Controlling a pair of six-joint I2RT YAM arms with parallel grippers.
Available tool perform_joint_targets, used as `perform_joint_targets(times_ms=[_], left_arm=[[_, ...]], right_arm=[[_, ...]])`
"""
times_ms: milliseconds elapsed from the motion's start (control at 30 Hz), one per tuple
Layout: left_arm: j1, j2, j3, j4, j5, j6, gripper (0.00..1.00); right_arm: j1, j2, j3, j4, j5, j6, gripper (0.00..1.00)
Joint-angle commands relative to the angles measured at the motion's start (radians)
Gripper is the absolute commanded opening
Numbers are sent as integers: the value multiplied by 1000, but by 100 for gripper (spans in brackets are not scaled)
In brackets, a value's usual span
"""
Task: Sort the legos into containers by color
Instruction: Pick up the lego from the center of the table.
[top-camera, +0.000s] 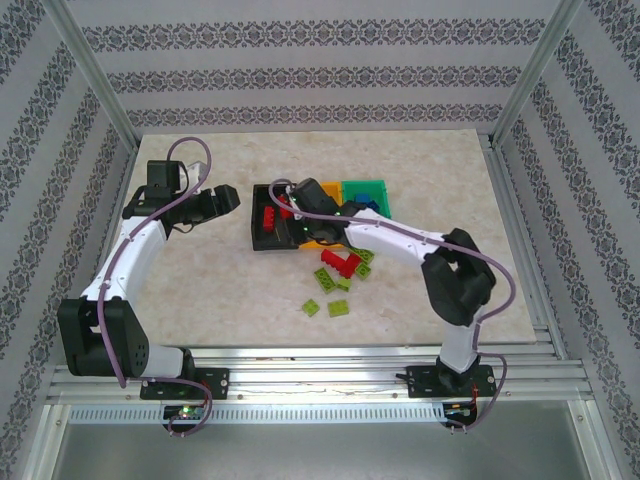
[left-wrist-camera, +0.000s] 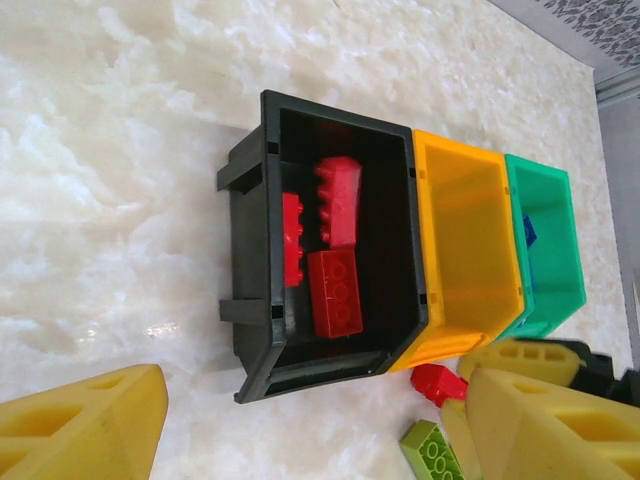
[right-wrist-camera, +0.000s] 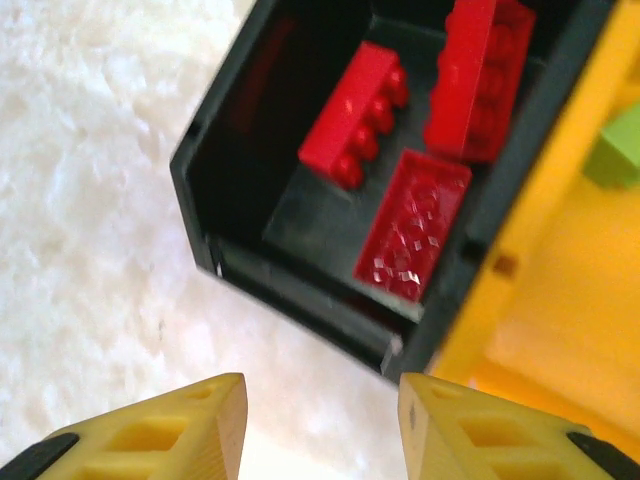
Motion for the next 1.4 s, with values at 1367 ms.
perform_joint_targets(times_ms=[1367], left_arm=[[5, 47, 3, 43, 80, -26, 79]], right_arm=[[-46, -98, -297, -69, 158, -185, 28]])
